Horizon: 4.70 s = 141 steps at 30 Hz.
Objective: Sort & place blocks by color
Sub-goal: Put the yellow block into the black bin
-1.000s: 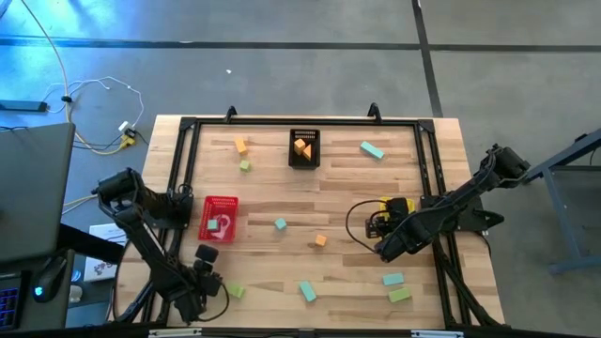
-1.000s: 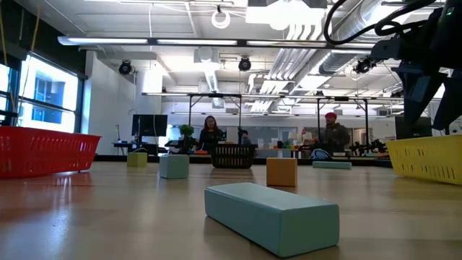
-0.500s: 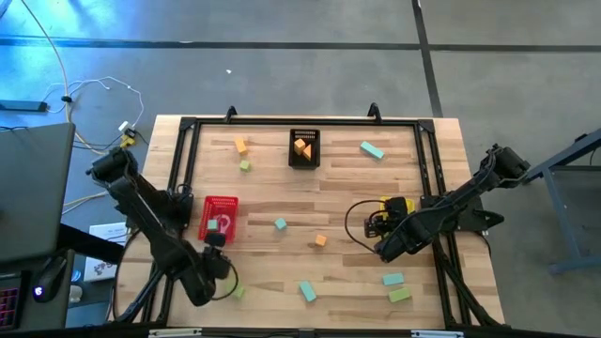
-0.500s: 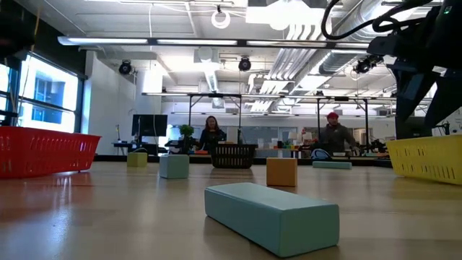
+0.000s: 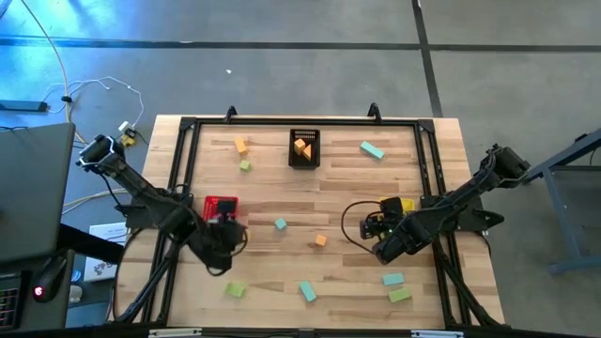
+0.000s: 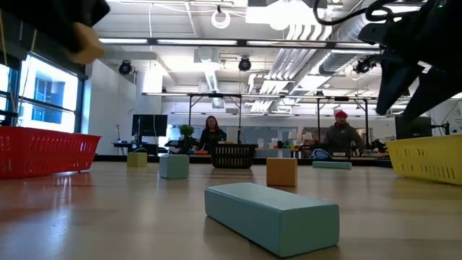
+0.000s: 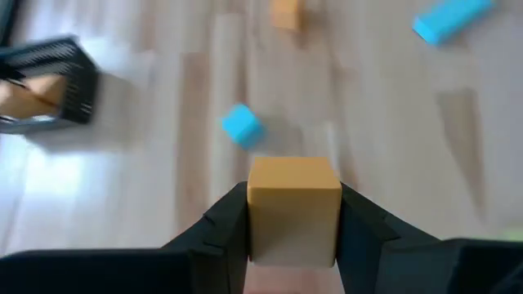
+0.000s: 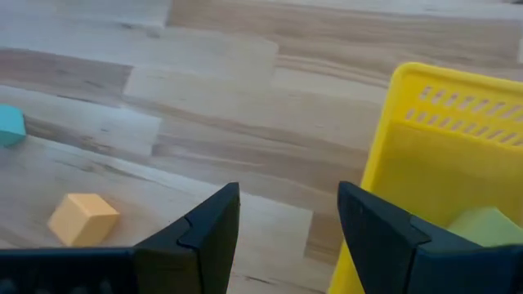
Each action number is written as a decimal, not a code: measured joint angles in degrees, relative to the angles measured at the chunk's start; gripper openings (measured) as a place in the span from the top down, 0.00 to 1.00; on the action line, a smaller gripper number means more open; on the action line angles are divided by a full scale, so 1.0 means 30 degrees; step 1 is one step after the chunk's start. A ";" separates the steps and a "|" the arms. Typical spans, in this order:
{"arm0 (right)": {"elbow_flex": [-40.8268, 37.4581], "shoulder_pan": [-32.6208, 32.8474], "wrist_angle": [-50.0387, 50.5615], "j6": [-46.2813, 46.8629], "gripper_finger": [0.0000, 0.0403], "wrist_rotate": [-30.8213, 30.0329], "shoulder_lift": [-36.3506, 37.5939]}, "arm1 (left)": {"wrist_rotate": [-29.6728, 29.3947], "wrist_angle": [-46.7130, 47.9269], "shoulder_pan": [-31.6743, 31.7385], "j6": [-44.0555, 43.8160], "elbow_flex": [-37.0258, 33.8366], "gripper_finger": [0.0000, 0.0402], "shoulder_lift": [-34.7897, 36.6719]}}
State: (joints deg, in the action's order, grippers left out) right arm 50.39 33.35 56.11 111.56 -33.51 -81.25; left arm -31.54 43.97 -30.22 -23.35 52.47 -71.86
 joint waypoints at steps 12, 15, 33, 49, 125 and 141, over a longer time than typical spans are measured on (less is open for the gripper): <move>0.0000 -0.0114 -0.3387 -0.3368 0.52 -0.3224 0.0000 | 0.0797 -0.2827 0.4144 0.3213 0.0003 0.72 -0.0006; 0.0000 -0.0417 -0.5043 -0.6164 0.52 -0.3963 0.0000 | 0.2629 -0.3813 0.5289 0.4098 0.0000 0.73 -0.0006; 0.0000 -0.2426 -1.7257 -2.5471 0.52 -0.4387 0.0000 | 1.4416 -0.8454 1.2391 0.3179 0.0000 0.73 -0.0006; 0.0000 -0.3984 -2.4979 -4.3121 0.52 -0.3311 0.0000 | 1.7739 -1.4277 1.4837 -0.1477 0.0000 0.72 -0.0035; 0.1115 -0.8234 -3.0713 -5.0833 0.58 0.4092 -0.0690 | 1.8547 -2.4275 1.4763 -0.6158 0.0022 0.72 -0.2512; 0.1107 -0.8381 -2.9934 -5.0066 0.73 0.3044 -0.0743 | 1.8839 -2.3310 1.6142 -0.3952 0.0044 0.64 -0.2512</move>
State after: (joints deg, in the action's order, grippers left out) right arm 53.71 8.20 -33.69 -38.63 -24.38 -83.48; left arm 24.97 -25.96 18.20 -35.20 52.60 -79.40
